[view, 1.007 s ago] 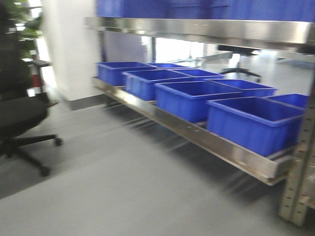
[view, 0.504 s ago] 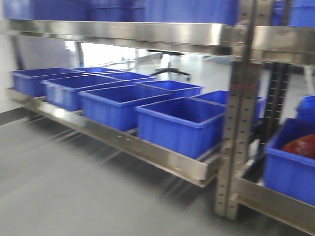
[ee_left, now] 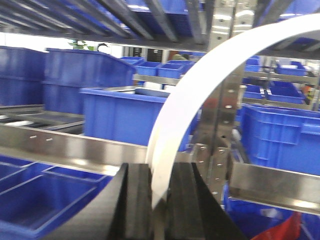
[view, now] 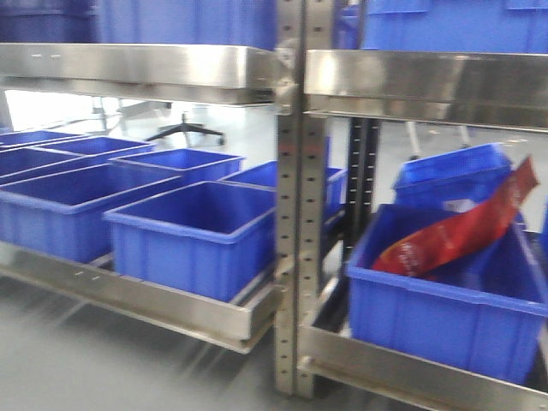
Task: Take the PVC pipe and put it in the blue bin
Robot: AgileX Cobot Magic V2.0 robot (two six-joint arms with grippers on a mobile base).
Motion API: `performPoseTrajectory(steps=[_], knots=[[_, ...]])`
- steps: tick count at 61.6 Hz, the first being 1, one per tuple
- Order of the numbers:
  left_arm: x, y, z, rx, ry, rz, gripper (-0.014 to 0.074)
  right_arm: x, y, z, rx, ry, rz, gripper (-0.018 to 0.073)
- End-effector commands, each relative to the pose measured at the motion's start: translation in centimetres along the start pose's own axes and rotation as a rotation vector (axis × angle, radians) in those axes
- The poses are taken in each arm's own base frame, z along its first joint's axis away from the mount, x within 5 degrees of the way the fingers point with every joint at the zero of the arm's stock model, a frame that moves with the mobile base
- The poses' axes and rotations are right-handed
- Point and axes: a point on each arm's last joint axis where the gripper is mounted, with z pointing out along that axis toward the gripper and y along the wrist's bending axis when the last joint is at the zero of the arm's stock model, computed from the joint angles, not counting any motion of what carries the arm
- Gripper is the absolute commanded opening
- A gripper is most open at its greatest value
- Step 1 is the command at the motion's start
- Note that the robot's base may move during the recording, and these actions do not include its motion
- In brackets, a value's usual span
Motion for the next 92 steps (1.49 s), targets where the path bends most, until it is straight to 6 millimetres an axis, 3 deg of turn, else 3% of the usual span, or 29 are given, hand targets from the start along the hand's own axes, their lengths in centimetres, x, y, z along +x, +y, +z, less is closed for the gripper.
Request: performPoseTrajectory(steps=[1,92], knots=[[-0.34,-0.06,-0.14,0.004,-0.032,-0.010,-0.0111,-0.35,0.04,-0.21,-0.004,-0.022,-0.015,-0.0168],[-0.34,-0.06,-0.14,0.004,-0.032,-0.010,-0.0111,-0.35,0.04,-0.21,-0.004,-0.022,-0.015,-0.0168]])
